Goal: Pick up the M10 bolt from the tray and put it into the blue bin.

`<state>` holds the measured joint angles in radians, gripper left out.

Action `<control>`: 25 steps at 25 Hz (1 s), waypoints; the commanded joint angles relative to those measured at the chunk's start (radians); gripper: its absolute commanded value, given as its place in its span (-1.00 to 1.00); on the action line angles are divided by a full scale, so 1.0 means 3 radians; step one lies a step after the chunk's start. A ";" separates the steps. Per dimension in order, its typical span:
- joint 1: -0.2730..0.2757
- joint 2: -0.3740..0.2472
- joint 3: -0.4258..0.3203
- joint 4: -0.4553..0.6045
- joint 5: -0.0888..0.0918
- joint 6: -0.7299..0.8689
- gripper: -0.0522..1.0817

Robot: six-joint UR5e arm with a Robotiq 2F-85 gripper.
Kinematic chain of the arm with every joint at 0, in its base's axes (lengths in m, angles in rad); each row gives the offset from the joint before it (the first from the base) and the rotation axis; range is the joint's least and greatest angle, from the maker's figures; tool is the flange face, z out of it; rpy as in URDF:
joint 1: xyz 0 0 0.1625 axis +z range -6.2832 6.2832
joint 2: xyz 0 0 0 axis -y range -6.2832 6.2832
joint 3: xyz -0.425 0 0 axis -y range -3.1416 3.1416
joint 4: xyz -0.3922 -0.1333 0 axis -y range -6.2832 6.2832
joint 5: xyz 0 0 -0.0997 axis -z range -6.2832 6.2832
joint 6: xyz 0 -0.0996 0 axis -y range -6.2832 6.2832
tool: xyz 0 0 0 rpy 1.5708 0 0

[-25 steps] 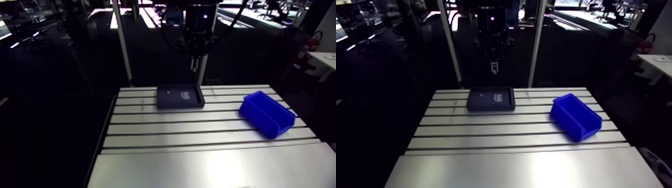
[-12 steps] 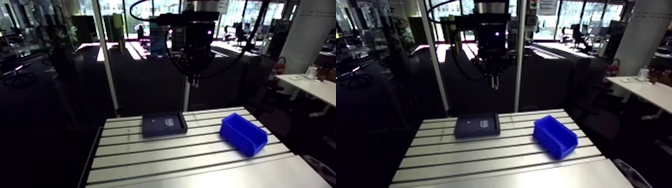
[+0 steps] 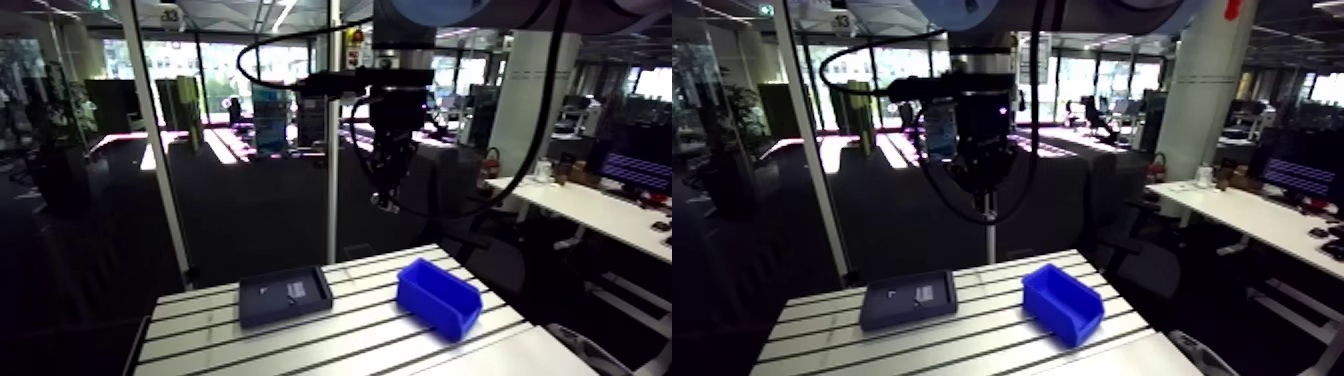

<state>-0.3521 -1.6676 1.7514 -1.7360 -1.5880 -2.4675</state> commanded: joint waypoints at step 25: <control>-0.0586 0.1103 -0.0615 -0.0198 0.0060 -0.4148 0.93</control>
<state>-0.4999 -1.3523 1.5687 -1.7930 -1.5530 -3.5167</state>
